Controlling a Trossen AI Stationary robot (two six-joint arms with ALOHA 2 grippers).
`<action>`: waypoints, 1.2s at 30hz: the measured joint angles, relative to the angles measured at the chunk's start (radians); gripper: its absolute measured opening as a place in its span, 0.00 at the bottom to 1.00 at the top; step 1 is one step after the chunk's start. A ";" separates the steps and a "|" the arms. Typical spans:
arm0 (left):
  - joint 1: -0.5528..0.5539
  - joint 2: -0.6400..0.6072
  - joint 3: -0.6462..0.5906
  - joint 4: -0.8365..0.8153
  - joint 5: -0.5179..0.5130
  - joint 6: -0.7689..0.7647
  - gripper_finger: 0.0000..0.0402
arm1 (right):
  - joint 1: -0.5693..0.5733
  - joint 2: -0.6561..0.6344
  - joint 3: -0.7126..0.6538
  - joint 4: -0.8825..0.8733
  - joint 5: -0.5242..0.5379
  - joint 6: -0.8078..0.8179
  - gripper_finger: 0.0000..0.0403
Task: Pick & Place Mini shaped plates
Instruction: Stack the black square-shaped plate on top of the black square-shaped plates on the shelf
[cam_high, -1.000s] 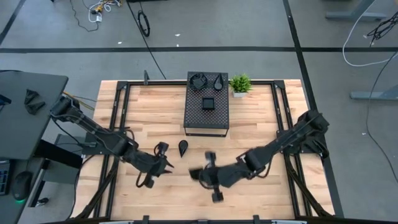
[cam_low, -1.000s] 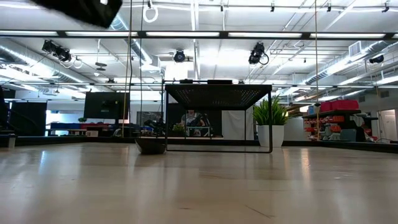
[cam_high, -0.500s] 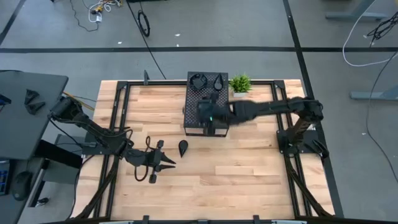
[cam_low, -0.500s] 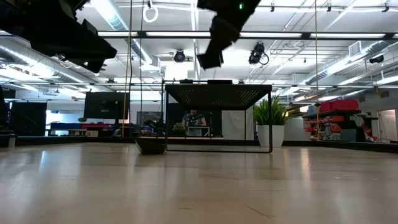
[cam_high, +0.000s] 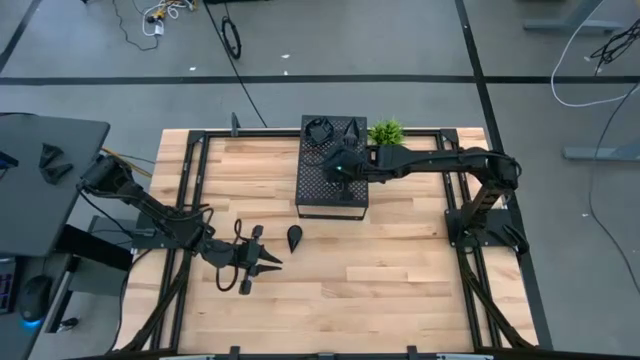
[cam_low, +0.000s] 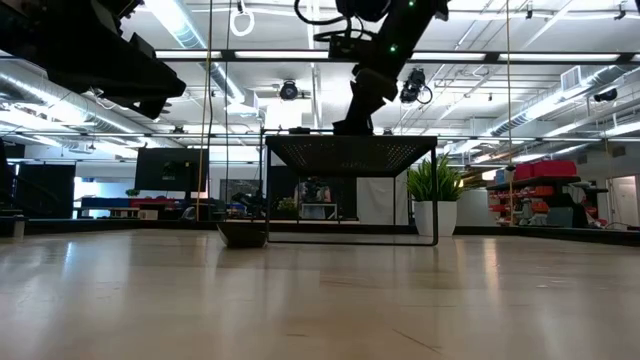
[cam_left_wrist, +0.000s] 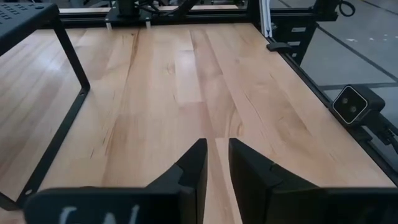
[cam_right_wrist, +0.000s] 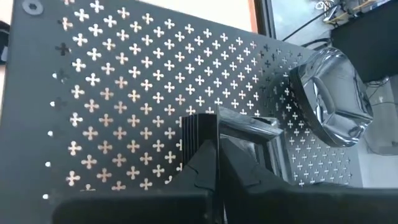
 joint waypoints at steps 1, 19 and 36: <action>0.000 0.000 0.000 0.000 0.000 0.000 0.17 | -0.001 0.000 -0.005 0.005 0.000 -0.005 0.02; 0.000 0.000 0.000 0.006 0.000 0.000 0.17 | 0.004 -0.059 -0.018 0.025 0.001 -0.004 0.20; 0.002 0.000 0.000 0.008 -0.038 0.002 0.17 | 0.010 -0.105 -0.017 -0.038 -0.260 0.154 0.09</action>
